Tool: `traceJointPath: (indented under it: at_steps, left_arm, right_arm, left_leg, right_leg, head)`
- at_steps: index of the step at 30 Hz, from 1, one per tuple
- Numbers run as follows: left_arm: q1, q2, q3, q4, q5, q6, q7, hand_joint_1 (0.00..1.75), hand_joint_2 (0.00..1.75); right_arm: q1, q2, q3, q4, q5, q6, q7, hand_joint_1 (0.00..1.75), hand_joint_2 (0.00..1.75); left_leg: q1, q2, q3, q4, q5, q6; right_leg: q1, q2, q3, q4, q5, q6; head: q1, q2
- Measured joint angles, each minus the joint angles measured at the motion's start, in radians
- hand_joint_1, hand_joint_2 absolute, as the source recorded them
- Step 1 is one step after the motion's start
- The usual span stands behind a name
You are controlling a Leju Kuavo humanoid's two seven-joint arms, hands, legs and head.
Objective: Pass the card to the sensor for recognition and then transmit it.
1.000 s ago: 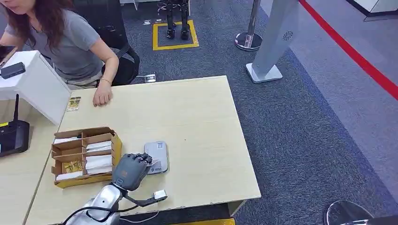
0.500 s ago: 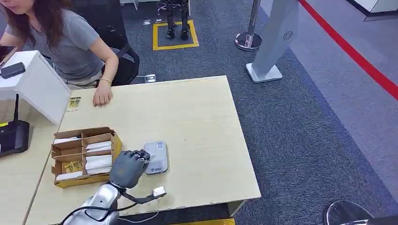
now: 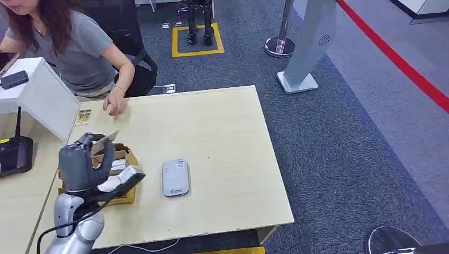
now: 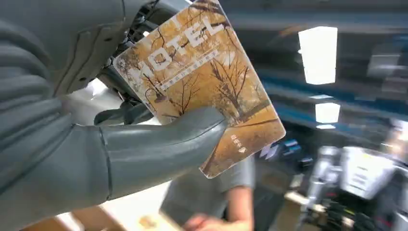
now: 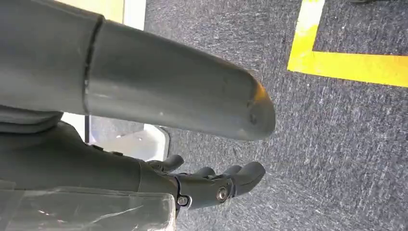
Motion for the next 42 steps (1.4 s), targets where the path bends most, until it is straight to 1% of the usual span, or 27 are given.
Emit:
traceJointPath:
  at_steps: [1, 2, 3, 4, 6, 8, 10, 13, 18, 38, 39, 40, 41, 42]
  left_arm:
    - [-0.001, -0.003, 0.024, 0.000, 0.101, -0.021, -0.023, 1.75, 1.75]
    - [-0.002, -0.007, 0.053, 0.000, 0.235, -0.065, -0.055, 1.75, 1.75]
    - [-0.003, -0.012, 0.082, 0.000, 0.386, -0.128, -0.084, 1.75, 1.75]
    - [-0.003, -0.017, 0.110, 0.001, 0.477, -0.169, -0.101, 1.75, 1.75]
    - [-0.004, -0.026, 0.157, 0.004, 0.567, -0.219, -0.121, 1.75, 1.75]
    - [-0.005, -0.031, 0.194, 0.010, 0.651, -0.269, -0.128, 1.75, 1.75]
    - [-0.007, -0.036, 0.226, 0.018, 0.699, -0.297, -0.128, 1.75, 1.75]
    - [-0.012, -0.039, 0.263, 0.030, 0.734, -0.317, -0.128, 1.75, 1.75]
    - [-0.023, -0.040, 0.305, 0.048, 0.752, -0.328, -0.128, 1.75, 1.75]
    - [-0.019, -0.047, 0.309, 0.055, 0.722, -0.315, -0.135, 1.75, 1.75]
    - [-0.018, -0.047, 0.309, 0.055, 0.722, -0.315, -0.135, 1.27, 1.75]
    - [-0.018, -0.047, 0.309, 0.055, 0.722, -0.315, -0.135, 0.21, 1.75]
    - [-0.017, -0.047, 0.309, 0.055, 0.722, -0.315, -0.135, 0.00, 1.75]
    - [-0.017, -0.047, 0.309, 0.055, 0.722, -0.314, -0.135, 0.00, 1.75]
  right_arm:
    - [0.000, 0.000, 0.000, 0.000, -0.002, 0.000, 0.000, 0.00, 0.00]
    - [0.000, 0.000, 0.000, 0.000, -0.003, -0.002, 0.000, 0.00, 0.00]
    - [-0.001, 0.000, 0.000, 0.000, -0.005, -0.002, 0.000, 0.00, 0.00]
    - [0.000, 0.000, 0.000, 0.000, -0.005, -0.002, 0.000, 0.00, 0.00]
    - [0.000, 0.000, 0.000, 0.000, -0.006, -0.002, 0.000, 0.00, 0.00]
    - [0.000, 0.000, 0.000, 0.000, -0.006, -0.002, 0.002, 0.00, 0.00]
    - [0.000, 0.000, 0.000, 0.001, -0.005, -0.003, 0.005, 0.00, 0.00]
    - [0.000, 0.000, 0.000, 0.001, -0.004, -0.003, 0.005, 0.00, 0.00]
    - [0.000, 0.000, 0.000, 0.001, -0.004, -0.004, 0.005, 0.00, 0.00]
    - [0.000, 0.000, 0.000, 0.002, -0.005, -0.003, 0.006, 0.00, 0.00]
    - [0.000, 0.000, 0.000, 0.002, -0.005, -0.003, 0.006, 0.00, 0.00]
    - [0.000, 0.000, 0.000, 0.002, -0.006, -0.003, 0.006, 0.00, 0.00]
    - [0.000, 0.000, 0.000, 0.002, -0.006, -0.003, 0.006, 0.00, 0.00]
    - [0.000, 0.000, 0.000, 0.002, -0.006, -0.003, 0.006, 0.00, 0.00]
  left_leg:
    - [0.000, 0.000, 0.000, 0.000, 0.000, 0.000]
    - [0.000, 0.000, 0.000, 0.000, 0.000, 0.000]
    - [0.000, 0.000, 0.000, 0.000, 0.000, 0.000]
    - [0.000, 0.000, 0.000, 0.000, 0.000, 0.000]
    - [0.000, 0.000, 0.000, 0.000, 0.000, 0.000]
    - [0.000, 0.000, 0.000, 0.000, 0.000, 0.000]
    - [0.000, 0.000, 0.000, 0.000, 0.000, 0.000]
    - [0.000, 0.000, 0.000, 0.000, 0.000, 0.000]
    - [0.000, 0.000, 0.000, 0.000, 0.000, 0.000]
    - [0.000, 0.000, 0.000, 0.000, 0.000, 0.000]
    - [0.000, 0.000, 0.000, 0.000, 0.000, 0.000]
    - [0.000, 0.000, 0.000, 0.000, 0.000, 0.000]
    - [0.000, 0.000, 0.000, 0.000, 0.000, 0.000]
    - [0.000, 0.000, 0.000, 0.000, 0.000, 0.000]
  right_leg:
    - [0.000, 0.000, 0.000, 0.000, 0.000, 0.000]
    - [0.000, 0.000, 0.000, 0.000, 0.000, 0.000]
    - [0.000, 0.000, 0.000, 0.000, 0.000, 0.000]
    - [0.000, 0.000, 0.000, 0.000, 0.000, 0.000]
    - [0.000, 0.000, 0.000, 0.000, 0.000, 0.000]
    - [0.000, 0.000, 0.000, 0.000, 0.000, 0.000]
    - [0.000, 0.000, 0.000, 0.000, 0.000, 0.000]
    - [0.000, 0.000, 0.000, 0.000, 0.000, 0.000]
    - [0.000, 0.000, 0.000, 0.000, 0.000, 0.000]
    - [0.000, 0.000, 0.000, 0.000, 0.000, 0.000]
    - [0.000, 0.000, 0.000, 0.000, 0.000, 0.000]
    - [0.000, 0.000, 0.000, 0.000, 0.000, 0.000]
    - [0.000, 0.000, 0.000, 0.000, 0.000, 0.000]
    - [0.000, 0.000, 0.000, 0.000, 0.000, 0.000]
  head:
    - [0.000, 0.000]
    - [0.000, 0.000]
    - [0.000, 0.000]
    - [0.000, 0.000]
    - [0.000, 0.000]
    - [0.000, 0.000]
    - [0.000, 0.000]
    - [0.000, 0.000]
    - [0.000, 0.000]
    - [0.000, 0.000]
    - [0.000, 0.000]
    - [0.000, 0.000]
    - [0.000, 0.000]
    - [0.000, 0.000]
